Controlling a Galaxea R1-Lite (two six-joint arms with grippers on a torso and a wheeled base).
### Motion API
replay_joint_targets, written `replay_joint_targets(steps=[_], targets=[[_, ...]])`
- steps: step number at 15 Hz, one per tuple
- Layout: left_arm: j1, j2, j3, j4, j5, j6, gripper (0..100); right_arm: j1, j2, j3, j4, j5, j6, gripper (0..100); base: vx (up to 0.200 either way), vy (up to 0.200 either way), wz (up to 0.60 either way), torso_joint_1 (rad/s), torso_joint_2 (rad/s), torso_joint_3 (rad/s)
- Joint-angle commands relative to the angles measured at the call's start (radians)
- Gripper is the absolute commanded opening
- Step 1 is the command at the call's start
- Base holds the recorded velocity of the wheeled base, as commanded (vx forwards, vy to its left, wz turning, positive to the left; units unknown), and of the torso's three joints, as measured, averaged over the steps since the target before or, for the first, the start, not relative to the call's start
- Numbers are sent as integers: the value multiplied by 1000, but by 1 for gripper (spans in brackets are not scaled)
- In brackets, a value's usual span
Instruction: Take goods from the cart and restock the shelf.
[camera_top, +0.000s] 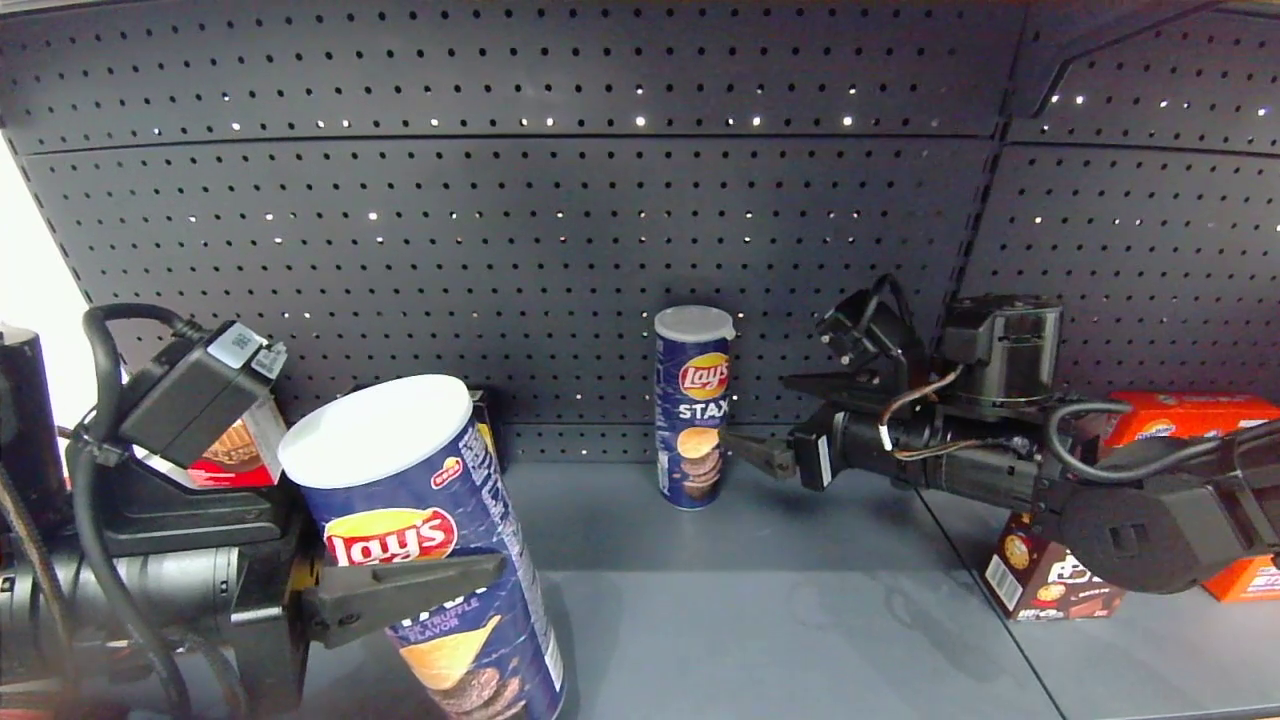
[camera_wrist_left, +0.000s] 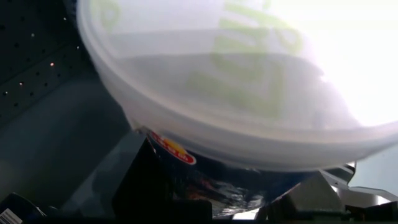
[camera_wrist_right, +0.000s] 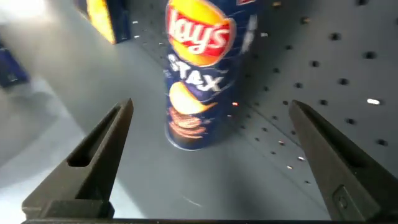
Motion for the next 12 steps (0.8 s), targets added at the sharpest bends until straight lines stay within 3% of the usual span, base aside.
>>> replay_joint_targets(steps=[1,3,7,12], targets=[[1,3,5,0,-1,-1,0,-5,4,-2,0,23,0,100,0,0,0,0,0,0],[1,6,8,0,-8,-1,0,-9,17,-7,-11,94,-2,100,0,0,0,0,0,0],[16,7,9,0,-11,-1,0,-47,82,-2,-186,227,-3,100,0,0,0,0,0,0],[18,9,14,0,-11,-1,0,-43,110,-2,-192,232,1,100,0,0,0,0,0,0]])
